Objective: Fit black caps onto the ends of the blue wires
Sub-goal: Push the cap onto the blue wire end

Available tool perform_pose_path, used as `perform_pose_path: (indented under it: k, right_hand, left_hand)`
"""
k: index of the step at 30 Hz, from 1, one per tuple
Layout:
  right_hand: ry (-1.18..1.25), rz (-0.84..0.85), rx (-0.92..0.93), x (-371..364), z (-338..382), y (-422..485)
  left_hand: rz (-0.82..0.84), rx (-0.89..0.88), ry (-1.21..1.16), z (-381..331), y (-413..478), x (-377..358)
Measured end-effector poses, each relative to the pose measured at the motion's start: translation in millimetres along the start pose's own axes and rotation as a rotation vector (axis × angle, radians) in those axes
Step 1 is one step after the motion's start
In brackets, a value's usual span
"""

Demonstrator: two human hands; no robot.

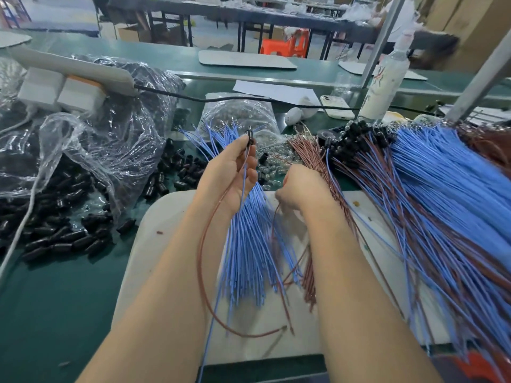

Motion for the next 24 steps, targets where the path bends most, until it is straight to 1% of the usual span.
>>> perform_pose_path:
  k: [3,6,8,12,14,15,16,19,21,24]
  right_hand:
    - [0.017,-0.080,-0.002,2.8,1.9,-6.4]
    - [0.171,-0.166,-0.064,1.0,-1.0,-10.5]
    - [0.266,-0.185,-0.108,1.5,-5.2,-12.0]
    - [0.354,-0.184,-0.094,13.9,-14.0,-9.6]
    - [0.503,-0.176,-0.121,21.5,-21.5,-6.3]
    - [0.542,-0.207,-0.133,25.4,-27.3,-5.1]
    - [0.518,-0.260,-0.139,29.9,-33.5,-5.3]
    - [0.294,-0.441,-0.139,39.0,-53.7,-6.5]
    - [0.249,-0.448,-0.151,37.1,-61.9,-1.8]
    - [0.211,-0.378,-0.183,30.0,-63.2,7.0]
  left_hand:
    - [0.017,0.030,-0.012,5.0,-1.5,-19.9]
    - [0.043,0.066,-0.017,17.0,-4.3,-43.0]
    - [0.050,0.069,-0.044,21.9,-4.1,-51.9]
    - [0.055,0.132,-0.169,23.0,0.2,-57.3]
    - [0.007,0.106,-0.109,23.7,6.1,-58.0]
    - [-0.025,0.086,-0.049,25.1,8.6,-58.1]
    - [-0.054,0.072,0.015,27.6,10.5,-58.0]
    - [-0.099,0.046,0.218,36.5,14.8,-55.8]
    - [-0.095,0.057,0.278,41.7,16.1,-56.0]
    - [-0.048,0.146,0.264,52.3,16.3,-60.1]
Point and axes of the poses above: each hand's wrist, its own y-axis towards the middle knuckle, its own x-axis out of the back of the hand, z = x × y, the point moved 4 cm from there along y, towards the middle knuckle, and after that the axes turned 6 degrees about -z, right-handed, at the moved point
